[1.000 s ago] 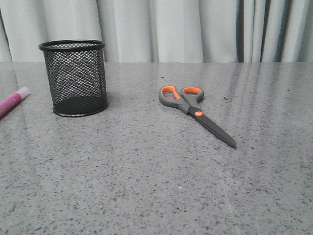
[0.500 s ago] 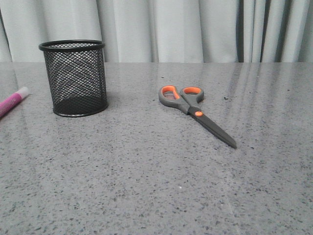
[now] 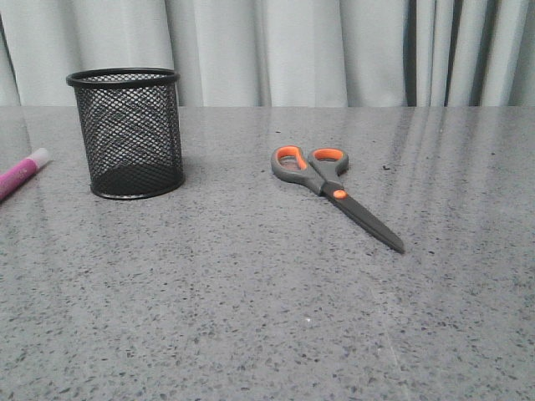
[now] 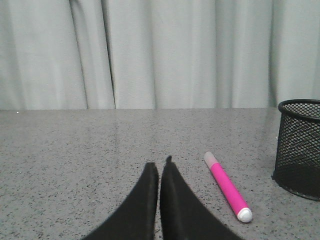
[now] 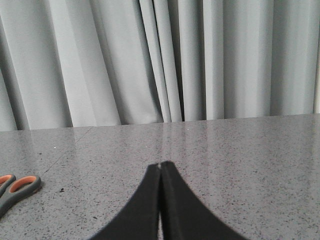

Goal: Put pen and scissors into bin

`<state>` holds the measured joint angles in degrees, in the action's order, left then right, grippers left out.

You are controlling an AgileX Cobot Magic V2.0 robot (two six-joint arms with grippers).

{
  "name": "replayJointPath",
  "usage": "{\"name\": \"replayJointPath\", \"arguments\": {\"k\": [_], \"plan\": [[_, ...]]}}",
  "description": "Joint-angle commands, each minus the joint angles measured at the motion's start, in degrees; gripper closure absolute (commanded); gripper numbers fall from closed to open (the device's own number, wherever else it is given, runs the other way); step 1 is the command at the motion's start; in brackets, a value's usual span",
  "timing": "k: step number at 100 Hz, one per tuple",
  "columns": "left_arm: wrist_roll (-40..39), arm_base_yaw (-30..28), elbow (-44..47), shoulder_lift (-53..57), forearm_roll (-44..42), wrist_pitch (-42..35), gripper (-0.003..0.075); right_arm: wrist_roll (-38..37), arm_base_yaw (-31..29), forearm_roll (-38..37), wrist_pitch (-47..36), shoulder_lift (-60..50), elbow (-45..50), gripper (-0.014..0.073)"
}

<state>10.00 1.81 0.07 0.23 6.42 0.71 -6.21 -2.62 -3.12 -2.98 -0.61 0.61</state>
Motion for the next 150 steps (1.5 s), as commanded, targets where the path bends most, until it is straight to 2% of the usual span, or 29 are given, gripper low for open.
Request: {"name": "replayJointPath", "arguments": {"k": [1, 12, 21, 31, 48, 57, 64, 80, 90, 97, 115, 130, 142, 150], "plan": [[-0.03, 0.41, 2.52, 1.83, 0.02, -4.45, 0.0739, 0.12, 0.06, -0.31, -4.7, -0.39, 0.83, 0.0652], [-0.03, 0.41, 2.52, 1.83, 0.32, -4.45, 0.0739, 0.12, 0.06, -0.31, -4.7, -0.39, 0.83, 0.0652], [-0.03, 0.41, 2.52, 1.83, 4.7, -4.45, 0.0739, 0.08, 0.06, 0.1, -4.7, -0.39, 0.83, 0.0652], [-0.03, 0.41, 2.52, 1.83, 12.56, -4.54, 0.0739, -0.01, 0.06, 4.17, -4.7, -0.39, 0.83, 0.0652], [-0.03, 0.41, 2.52, 1.83, 29.79, -4.54, 0.0739, -0.01, 0.06, 15.58, -4.7, -0.39, 0.73, 0.0652], [-0.03, 0.41, 1.94, 1.83, 38.67, -4.54, 0.0739, -0.01, 0.06, 16.97, -4.45, -0.39, 0.32, 0.0652], [-0.03, 0.41, 0.93, 1.83, 41.59, -4.08, 0.0739, -0.01, 0.06, 16.97, -1.63, -0.39, -1.43, 0.0651], [0.23, 0.41, -5.12, 0.93, 40.01, 0.81, 0.074, 0.09, 0.06, 16.97, 10.2, 1.88, -9.91, 0.065], [0.23, 0.41, -11.07, -2.39, 34.35, 5.44, 0.0739, 0.2, 0.06, 16.43, 17.16, 7.49, -16.22, 0.065], [0.23, 0.41, -16.4, -6.6, 28.53, 10.33, 0.0739, 0.34, 0.06, 15.27, 22.07, 12.82, -21.08, 0.065], [0.23, 0.41, -32.2, -21.09, 14.74, 28.1, 0.0739, 6.21, 0.56, 15.15, 33.95, 26.95, -33.82, 0.065], [0.23, 0.41, -39.98, -30.53, 12.14, 38.32, 0.0739, 6.21, 1.92, 15.15, 38.86, 33.49, -39.59, 0.0652], [0.23, 0.41, -42.65, -35.44, 12.14, 40.21, 0.0738, 6.21, 2.78, 15.15, 39.51, 35.96, -40.95, 0.0645], [0.34, 0.41, -43.09, -37.6, 12.14, 40.54, 0.0737, 6.69, 3.52, 15.4, 39.6, 36.78, -41.16, 0.0578]]}}
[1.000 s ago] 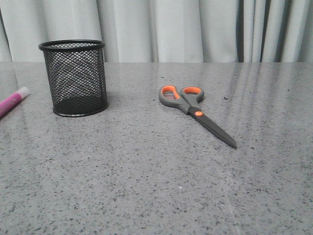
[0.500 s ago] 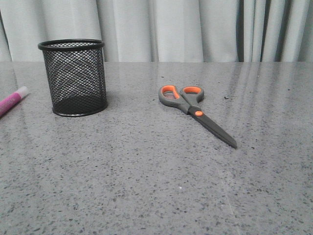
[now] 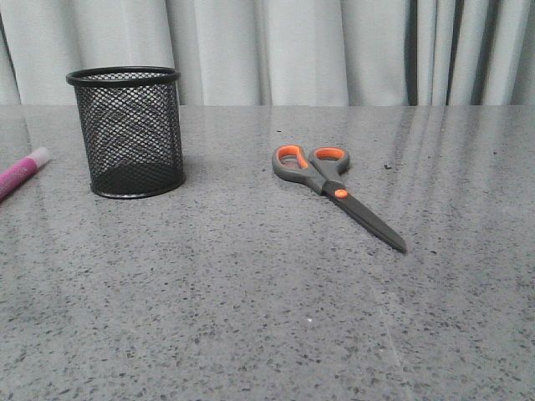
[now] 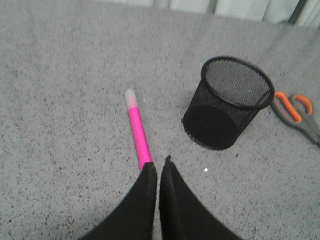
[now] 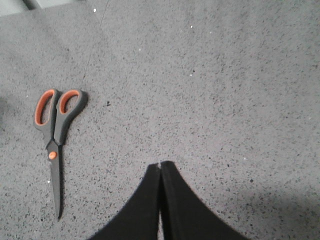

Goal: Put pen and scissors into bin

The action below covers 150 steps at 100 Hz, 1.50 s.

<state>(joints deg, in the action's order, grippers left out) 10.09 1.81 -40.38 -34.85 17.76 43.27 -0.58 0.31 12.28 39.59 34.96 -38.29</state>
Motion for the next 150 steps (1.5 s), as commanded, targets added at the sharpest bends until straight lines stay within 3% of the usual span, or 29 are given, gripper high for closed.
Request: {"name": "replayJointPath", "arguments": {"k": [1, 9, 19, 26, 33, 56, 110, 150], "plan": [[0.25, 0.41, -2.76, -2.85, 0.8, -2.04, 0.0736, 1.06, 0.7, 0.01, -2.97, 1.33, -2.26, 0.0568], [1.1, 0.41, -2.73, -4.38, 0.8, -2.04, 0.0687, 1.06, 1.21, 0.13, -2.44, 1.82, -2.26, 0.0412], [1.77, 0.41, -2.73, -6.46, 0.91, -2.14, 0.0515, 1.06, 1.57, 0.13, -2.4, 2.07, -2.26, 0.0194], [1.77, 0.41, -2.73, -7.93, 1.16, -2.53, 0.0375, 1.06, 1.55, 0.13, -3.11, 2.07, -2.26, 0.0173], [1.86, 0.41, -2.73, -9.54, 1.55, -3.33, 0.0296, 1.06, 1.55, 0.13, -3.84, 2.07, -2.26, 0.0185], [6.29, 1.9, -6.65, -18.85, 1.93, -3.41, 0.0332, 1.06, 1.55, 0.13, -5.09, 2.07, -2.26, 0.0204], [6.28, 5.7, -21.68, -48.35, -2.66, -3.43, 0.0332, 1.09, 1.55, 0.13, -6.52, 2.07, -2.26, 0.0204], [6.28, 6.49, -23.46, -53.98, -4.81, -4.16, 0.0335, 1.09, 1.55, 0.13, -7.24, 2.07, -2.26, 0.0204]]}}
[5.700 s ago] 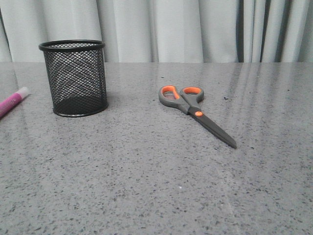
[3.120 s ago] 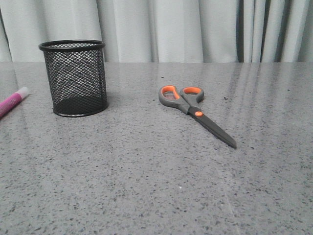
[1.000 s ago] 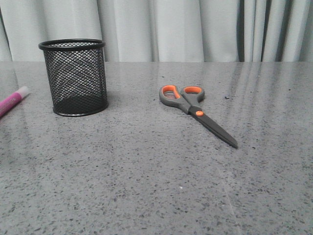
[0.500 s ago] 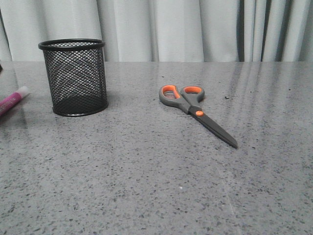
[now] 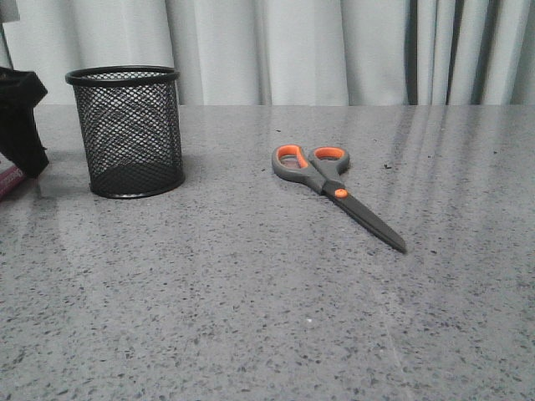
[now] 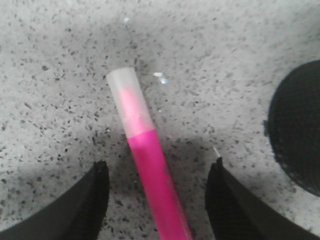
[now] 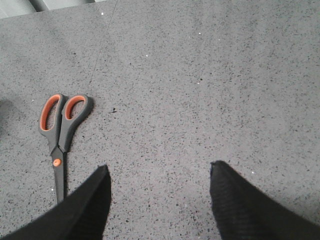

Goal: Put pen and scissors into bin
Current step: 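Lower the left gripper over the pink marker and close on it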

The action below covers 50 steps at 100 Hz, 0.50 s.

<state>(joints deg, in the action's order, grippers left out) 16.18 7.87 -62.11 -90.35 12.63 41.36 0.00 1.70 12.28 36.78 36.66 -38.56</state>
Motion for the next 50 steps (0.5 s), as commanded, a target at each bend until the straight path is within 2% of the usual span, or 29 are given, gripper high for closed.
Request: {"name": "replayJointPath", "arguments": {"k": [1, 25, 34, 47, 50], "plan": [[0.19, 0.44, -1.72, 1.52, 0.32, -2.38, 0.0336, 0.51, 0.16, 0.13, -4.43, 0.36, -1.99, 0.0204], [0.19, 0.44, -1.72, 0.46, 0.09, -1.52, 0.0434, 0.51, 0.16, 0.13, -4.78, 0.36, -1.99, 0.0204], [0.19, 0.44, -1.72, 0.43, 0.07, -1.14, 0.0532, 0.51, 0.16, 0.13, -4.88, 0.36, -1.99, 0.0204], [0.19, 0.44, -1.72, 0.43, -0.84, -0.1, 0.0743, 0.51, 0.16, 0.13, -5.0, 0.36, -1.99, 0.0204], [0.22, 0.44, -1.72, 0.43, -1.23, 0.23, 0.0738, 0.51, 0.16, 0.13, -5.0, 0.36, -1.99, 0.0204]]}}
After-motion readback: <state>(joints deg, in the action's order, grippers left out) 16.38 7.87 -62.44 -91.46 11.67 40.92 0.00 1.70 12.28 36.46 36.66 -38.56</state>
